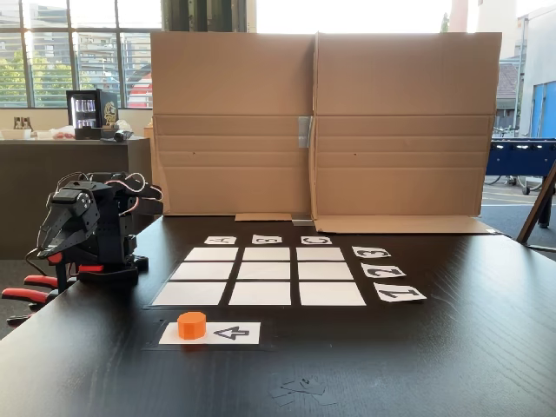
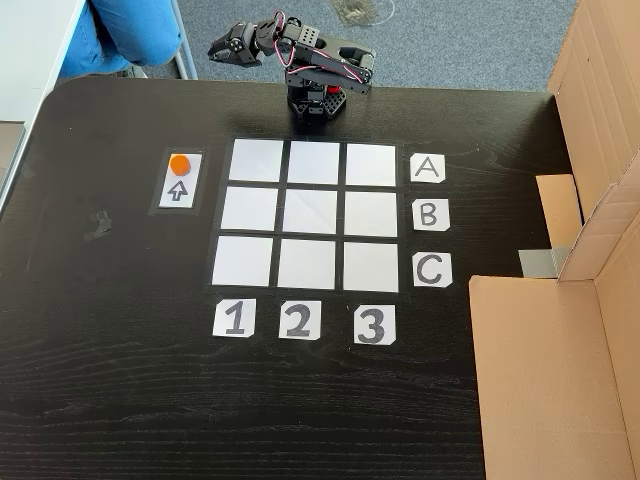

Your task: Pick up the round, orange token and place it in the grid on square B1.

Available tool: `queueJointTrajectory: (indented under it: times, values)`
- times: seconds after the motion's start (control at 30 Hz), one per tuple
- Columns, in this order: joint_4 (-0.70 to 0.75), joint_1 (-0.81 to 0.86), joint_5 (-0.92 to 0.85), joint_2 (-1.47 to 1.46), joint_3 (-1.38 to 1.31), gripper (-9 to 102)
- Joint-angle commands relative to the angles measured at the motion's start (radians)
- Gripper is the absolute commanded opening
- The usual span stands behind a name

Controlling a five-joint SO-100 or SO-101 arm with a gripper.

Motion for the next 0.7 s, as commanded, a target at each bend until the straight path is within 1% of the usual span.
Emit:
queueJointTrajectory:
  times: [0.0, 0.27, 0.37, 0.47, 0.5, 0.57, 0.67]
  values:
    - [0.005, -0.014, 0.005, -0.035, -0.038, -1]
    - [0.043, -0.058, 0.005, -0.245, -0.201, 1]
    - [0.098, -0.074, 0.005, -0.360, -0.304, 1]
    - [0.184, -0.107, 0.005, -0.492, -0.436, 5]
    - [0.204, -0.123, 0.005, -0.538, -0.476, 8]
    - [0.245, -0.150, 0.006, -0.637, -0.549, 27]
    - [0.319, -0.190, 0.008, -0.758, -0.653, 44]
